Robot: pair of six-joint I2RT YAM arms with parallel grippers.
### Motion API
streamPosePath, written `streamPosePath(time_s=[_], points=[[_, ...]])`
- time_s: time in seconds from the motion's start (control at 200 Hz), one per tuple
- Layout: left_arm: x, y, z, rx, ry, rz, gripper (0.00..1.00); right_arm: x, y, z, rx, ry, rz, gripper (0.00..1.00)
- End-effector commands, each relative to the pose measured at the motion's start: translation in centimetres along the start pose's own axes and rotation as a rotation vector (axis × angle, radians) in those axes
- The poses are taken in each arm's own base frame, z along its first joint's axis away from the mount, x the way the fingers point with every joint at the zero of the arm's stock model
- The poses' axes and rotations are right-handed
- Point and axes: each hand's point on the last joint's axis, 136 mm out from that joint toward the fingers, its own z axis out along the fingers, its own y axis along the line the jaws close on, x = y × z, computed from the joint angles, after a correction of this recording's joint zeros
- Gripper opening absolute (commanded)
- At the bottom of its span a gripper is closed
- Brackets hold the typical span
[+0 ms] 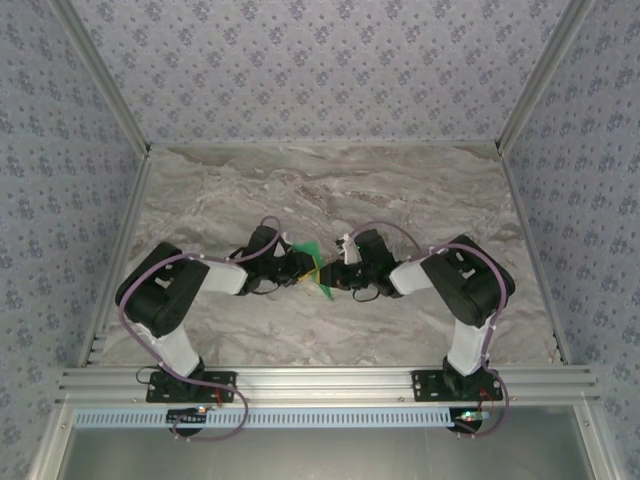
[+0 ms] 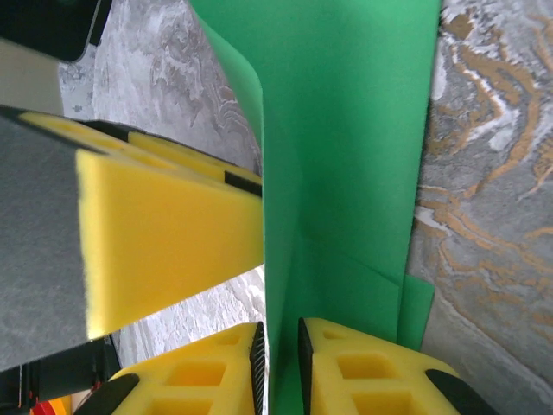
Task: Fold a paper plane with a square sheet of paper (pick it up from the middle)
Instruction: Fold the wing for the fifth time at the center of the table.
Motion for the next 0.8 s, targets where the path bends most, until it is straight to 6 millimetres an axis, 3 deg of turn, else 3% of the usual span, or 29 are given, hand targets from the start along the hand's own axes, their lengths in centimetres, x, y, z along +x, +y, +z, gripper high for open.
streamPosePath(time_s=[0.0,0.26,0.49,0.794], points=[[0.0,0.5,0.5,-0.036,0.011,0.015,0.27,0.5,-0.7,-0.7,0.072,0.03,-0.03,0.25],[-0.1,0.9,0.9,-0.052,0.017,0.001,0.26,1.1,-0.7,-1.8,0.167,0.053,-0.141,0.3],[-0.2,1.2,1.1,-0.065,0.02,-0.006,0.26,1.7,-0.3,-1.7,0.277,0.084,-0.266,0.32],[-0.1,1.3,1.2,-0.069,0.025,-0.009,0.26,1.7,-0.6,-1.0,0.358,0.102,-0.31,0.26]])
